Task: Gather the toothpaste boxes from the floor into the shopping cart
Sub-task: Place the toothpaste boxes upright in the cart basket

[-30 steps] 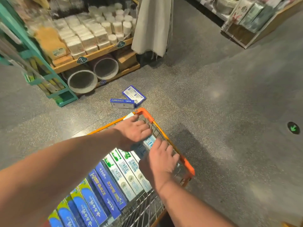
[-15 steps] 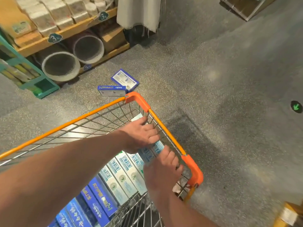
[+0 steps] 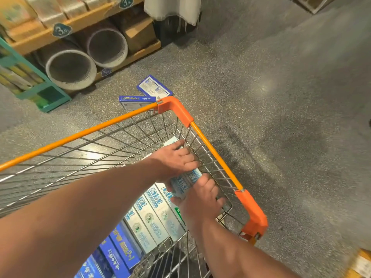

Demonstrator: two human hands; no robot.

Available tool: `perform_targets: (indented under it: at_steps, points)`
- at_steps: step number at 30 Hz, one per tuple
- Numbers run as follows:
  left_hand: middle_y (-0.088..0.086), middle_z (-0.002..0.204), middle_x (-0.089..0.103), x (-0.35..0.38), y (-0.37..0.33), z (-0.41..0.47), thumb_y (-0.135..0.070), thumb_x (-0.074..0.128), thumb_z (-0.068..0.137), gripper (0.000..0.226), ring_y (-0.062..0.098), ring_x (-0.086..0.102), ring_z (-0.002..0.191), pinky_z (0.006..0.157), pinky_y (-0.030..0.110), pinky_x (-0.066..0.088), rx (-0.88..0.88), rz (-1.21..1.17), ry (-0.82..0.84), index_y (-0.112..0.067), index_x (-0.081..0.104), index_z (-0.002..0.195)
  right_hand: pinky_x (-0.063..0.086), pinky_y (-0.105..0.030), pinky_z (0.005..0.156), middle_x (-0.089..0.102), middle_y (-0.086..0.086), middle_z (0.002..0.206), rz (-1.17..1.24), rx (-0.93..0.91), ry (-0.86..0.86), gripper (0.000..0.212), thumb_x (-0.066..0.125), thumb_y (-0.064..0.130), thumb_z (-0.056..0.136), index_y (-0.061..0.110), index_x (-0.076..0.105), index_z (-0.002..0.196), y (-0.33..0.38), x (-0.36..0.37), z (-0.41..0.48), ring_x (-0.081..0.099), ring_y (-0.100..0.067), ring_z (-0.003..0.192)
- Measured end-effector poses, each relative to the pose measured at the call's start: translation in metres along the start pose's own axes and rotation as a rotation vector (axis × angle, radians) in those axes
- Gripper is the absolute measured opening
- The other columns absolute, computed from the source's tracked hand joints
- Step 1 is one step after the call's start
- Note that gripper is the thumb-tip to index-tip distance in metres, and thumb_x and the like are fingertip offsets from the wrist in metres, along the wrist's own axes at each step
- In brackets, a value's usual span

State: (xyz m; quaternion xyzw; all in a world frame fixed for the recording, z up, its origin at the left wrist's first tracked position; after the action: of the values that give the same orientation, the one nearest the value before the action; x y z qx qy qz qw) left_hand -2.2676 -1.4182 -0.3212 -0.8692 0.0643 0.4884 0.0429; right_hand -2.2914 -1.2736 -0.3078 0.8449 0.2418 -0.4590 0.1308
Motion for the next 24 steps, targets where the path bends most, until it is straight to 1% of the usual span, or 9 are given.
perform_targets:
  at_steps: [4,6,8,12,15,19,21,22,24]
  points:
    - [0.003,0.16,0.029,0.009,0.002,0.006,-0.08,0.074,0.062,0.128,0.029,0.028,0.148,0.125,0.055,0.005,-0.038,-0.004,0.067,-0.024,0.009,0.157,0.029,-0.057,0.112,0.02,-0.013,0.156,-0.048,-0.069,0.145,0.135,0.053,0.09,0.071,0.004,-0.006,0.156,0.002,0.007,0.008,0.024,-0.031,0.143]
    - [0.004,0.158,0.028,0.011,0.005,0.009,-0.083,0.072,0.061,0.13,0.03,0.025,0.148,0.126,0.054,0.002,-0.048,-0.003,0.073,-0.024,0.006,0.156,0.024,-0.059,0.113,0.017,-0.013,0.159,-0.02,-0.04,0.184,0.134,0.034,0.099,0.07,0.007,-0.01,0.157,0.002,0.008,0.014,0.019,-0.033,0.146]
    - [0.006,0.159,0.022,0.013,0.005,0.01,-0.091,0.065,0.057,0.136,0.034,0.017,0.152,0.125,0.054,-0.001,-0.054,-0.024,0.089,-0.024,0.002,0.157,0.019,-0.062,0.115,0.016,-0.011,0.159,0.043,-0.009,0.207,0.121,0.014,0.097,0.075,0.012,-0.012,0.158,0.001,0.011,0.02,0.016,-0.032,0.147]
    - [0.007,0.163,0.015,0.019,0.002,0.007,-0.106,0.045,0.047,0.144,0.036,0.009,0.154,0.123,0.056,-0.007,-0.066,-0.11,0.064,-0.026,0.0,0.158,0.013,-0.065,0.116,0.01,-0.007,0.163,0.068,-0.028,0.218,0.103,0.013,0.085,0.088,0.015,-0.018,0.157,-0.001,0.016,0.019,0.011,-0.029,0.149]
    - [0.009,0.165,0.013,0.02,0.002,0.006,-0.107,0.04,0.049,0.142,0.037,0.006,0.155,0.122,0.059,-0.009,-0.075,-0.1,0.058,-0.027,0.001,0.159,0.024,-0.062,0.11,0.017,-0.005,0.158,0.065,-0.021,0.183,0.101,0.011,0.085,0.087,0.017,-0.012,0.158,-0.003,0.018,0.021,0.02,-0.025,0.142]
    - [0.006,0.163,0.018,0.026,-0.003,-0.007,-0.097,0.048,0.066,0.122,0.035,0.011,0.154,0.116,0.072,-0.007,-0.124,-0.137,-0.069,-0.029,0.008,0.158,0.031,-0.06,0.105,0.028,-0.005,0.152,0.068,-0.047,0.085,0.1,0.023,0.085,0.087,0.015,0.003,0.156,-0.003,0.018,0.018,0.028,-0.024,0.137]
    - [0.012,0.153,0.038,0.033,-0.006,-0.02,-0.075,0.065,0.075,0.098,0.035,0.033,0.145,0.117,0.071,0.015,-0.093,-0.146,-0.302,-0.026,0.029,0.152,0.034,-0.062,0.102,0.033,-0.008,0.149,0.099,-0.035,-0.002,0.101,0.035,0.084,0.085,0.014,0.01,0.153,0.003,0.018,0.016,0.033,-0.029,0.135]
    - [0.013,0.145,0.048,0.035,-0.006,-0.025,-0.062,0.072,0.077,0.084,0.035,0.043,0.137,0.116,0.068,0.026,-0.068,-0.129,-0.409,-0.024,0.042,0.145,0.04,-0.06,0.096,0.04,-0.009,0.141,0.095,-0.04,-0.082,0.098,0.046,0.081,0.082,0.014,0.021,0.148,0.007,0.016,0.015,0.039,-0.03,0.128]
    - [0.009,0.123,0.061,0.039,-0.007,-0.029,-0.046,0.079,0.077,0.057,0.032,0.056,0.119,0.111,0.062,0.039,-0.025,-0.069,-0.501,-0.019,0.063,0.125,0.05,-0.047,0.072,0.055,-0.008,0.111,0.044,-0.108,-0.232,0.075,0.076,0.064,0.069,0.013,0.05,0.118,0.013,0.019,0.013,0.052,-0.027,0.101]
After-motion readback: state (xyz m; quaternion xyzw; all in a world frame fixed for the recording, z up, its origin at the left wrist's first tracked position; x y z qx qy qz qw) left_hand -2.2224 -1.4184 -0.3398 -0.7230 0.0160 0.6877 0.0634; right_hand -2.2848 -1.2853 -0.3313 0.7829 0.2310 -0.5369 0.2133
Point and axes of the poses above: each hand's wrist, its own z-axis towards the middle knuckle, its own x-axis out of the palm, y = z × x, the point moved 3 cm from there along z, towards the middle knuckle
